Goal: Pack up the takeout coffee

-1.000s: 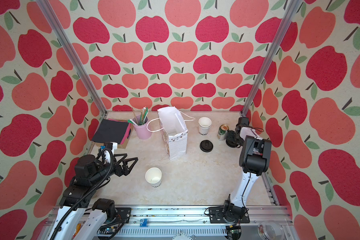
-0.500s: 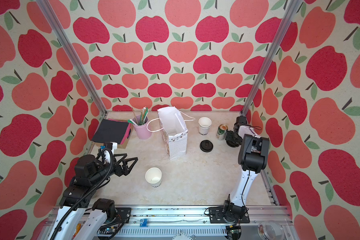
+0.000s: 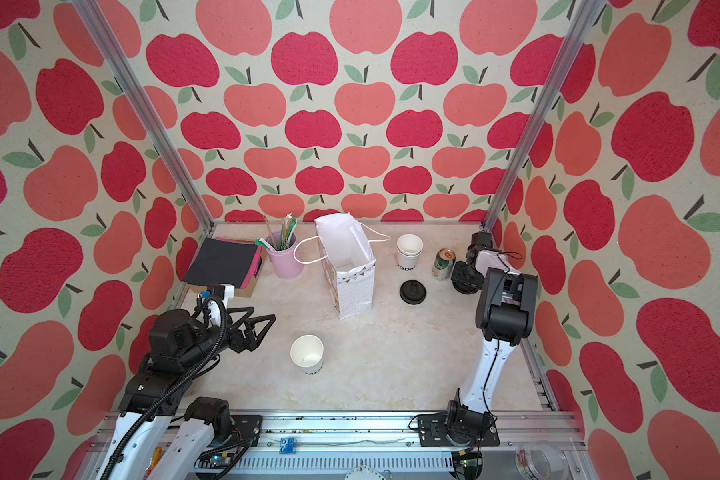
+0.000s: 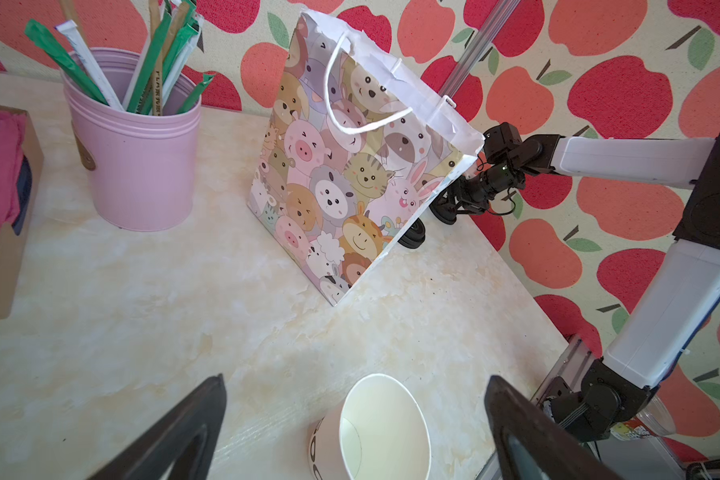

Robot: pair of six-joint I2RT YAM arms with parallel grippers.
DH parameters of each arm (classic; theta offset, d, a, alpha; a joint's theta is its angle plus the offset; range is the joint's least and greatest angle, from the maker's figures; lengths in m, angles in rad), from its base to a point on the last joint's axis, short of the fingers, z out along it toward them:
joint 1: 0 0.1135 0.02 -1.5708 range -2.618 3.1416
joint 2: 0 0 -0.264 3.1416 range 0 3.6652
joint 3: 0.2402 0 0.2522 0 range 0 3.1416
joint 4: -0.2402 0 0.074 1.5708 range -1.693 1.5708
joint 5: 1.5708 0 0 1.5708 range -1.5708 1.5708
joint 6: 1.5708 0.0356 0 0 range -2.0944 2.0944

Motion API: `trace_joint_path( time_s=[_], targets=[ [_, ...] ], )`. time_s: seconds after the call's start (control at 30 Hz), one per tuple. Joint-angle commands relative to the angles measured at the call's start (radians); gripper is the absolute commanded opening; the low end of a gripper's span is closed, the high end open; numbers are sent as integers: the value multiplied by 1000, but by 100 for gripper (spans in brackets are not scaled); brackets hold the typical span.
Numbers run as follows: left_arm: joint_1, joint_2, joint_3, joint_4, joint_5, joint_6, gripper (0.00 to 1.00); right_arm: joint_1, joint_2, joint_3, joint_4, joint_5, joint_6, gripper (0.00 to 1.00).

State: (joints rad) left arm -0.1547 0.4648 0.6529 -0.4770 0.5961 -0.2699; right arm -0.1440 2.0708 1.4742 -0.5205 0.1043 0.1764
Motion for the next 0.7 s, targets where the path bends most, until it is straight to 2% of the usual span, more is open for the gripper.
trace_joint_path(
  time_s=[0.0, 0.3, 0.67],
  targets=[
    [5, -10, -12, 21, 22, 6, 99, 4, -30, -59, -38, 15, 10, 67],
    [6, -18, -13, 22, 22, 5, 99, 4, -260, -203, -1, -14, 56, 66],
    [7, -23, -13, 23, 24, 3, 99, 41, -676, -377, -26, -93, 95, 65]
  ],
)
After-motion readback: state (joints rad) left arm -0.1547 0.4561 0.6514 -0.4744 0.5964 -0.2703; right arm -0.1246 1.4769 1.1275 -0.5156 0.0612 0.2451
